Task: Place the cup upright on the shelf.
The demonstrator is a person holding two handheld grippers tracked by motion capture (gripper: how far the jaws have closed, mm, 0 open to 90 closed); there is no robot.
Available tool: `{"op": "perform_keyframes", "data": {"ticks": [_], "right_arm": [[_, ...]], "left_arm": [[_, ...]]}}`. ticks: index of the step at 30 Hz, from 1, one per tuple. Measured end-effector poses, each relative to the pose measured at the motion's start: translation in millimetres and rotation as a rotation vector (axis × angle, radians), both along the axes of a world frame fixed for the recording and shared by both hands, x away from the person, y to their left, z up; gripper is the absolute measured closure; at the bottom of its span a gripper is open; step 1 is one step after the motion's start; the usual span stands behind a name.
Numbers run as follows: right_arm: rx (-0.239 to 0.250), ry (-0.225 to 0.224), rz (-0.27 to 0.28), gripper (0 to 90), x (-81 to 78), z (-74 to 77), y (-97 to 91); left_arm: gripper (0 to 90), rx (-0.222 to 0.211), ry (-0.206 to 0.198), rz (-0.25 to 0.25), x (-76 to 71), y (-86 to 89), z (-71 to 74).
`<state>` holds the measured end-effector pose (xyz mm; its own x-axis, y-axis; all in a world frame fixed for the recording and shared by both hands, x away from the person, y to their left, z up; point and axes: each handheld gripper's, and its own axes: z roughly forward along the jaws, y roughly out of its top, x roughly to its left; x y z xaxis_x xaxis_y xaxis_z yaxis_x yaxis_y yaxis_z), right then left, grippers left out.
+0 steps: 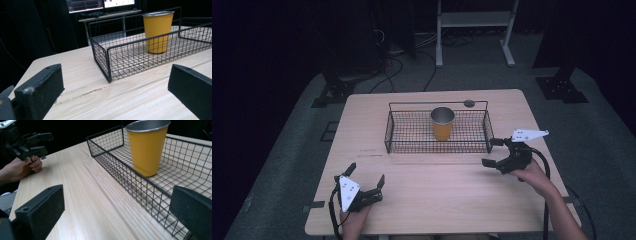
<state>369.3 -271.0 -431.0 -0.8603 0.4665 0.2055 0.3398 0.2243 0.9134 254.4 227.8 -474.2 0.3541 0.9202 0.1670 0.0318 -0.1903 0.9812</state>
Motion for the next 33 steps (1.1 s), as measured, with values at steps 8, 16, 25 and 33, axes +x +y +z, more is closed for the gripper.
{"op": "perform_keyframes", "data": {"ticks": [8,16,25,33], "right_arm": [[-0.004,0.003,-0.008,0.0,-7.7,-5.2,-3.0],[-0.003,0.002,-0.023,0.0,-17.2,-11.1,-8.3],[-0.006,0.009,-0.039,0.0,-32.8,-22.4,-15.1],[0.001,0.013,-0.052,0.0,-42.3,-27.4,-20.7]], "left_arm": [[0.0,0.0,-0.001,0.0,-0.1,0.0,0.0],[0.0,0.002,-0.001,0.002,-0.1,-0.2,-0.1],[0.0,0.005,0.0,0.003,-0.1,-0.2,0.0],[0.0,0.005,0.001,0.004,0.0,-0.2,0.0]]}}
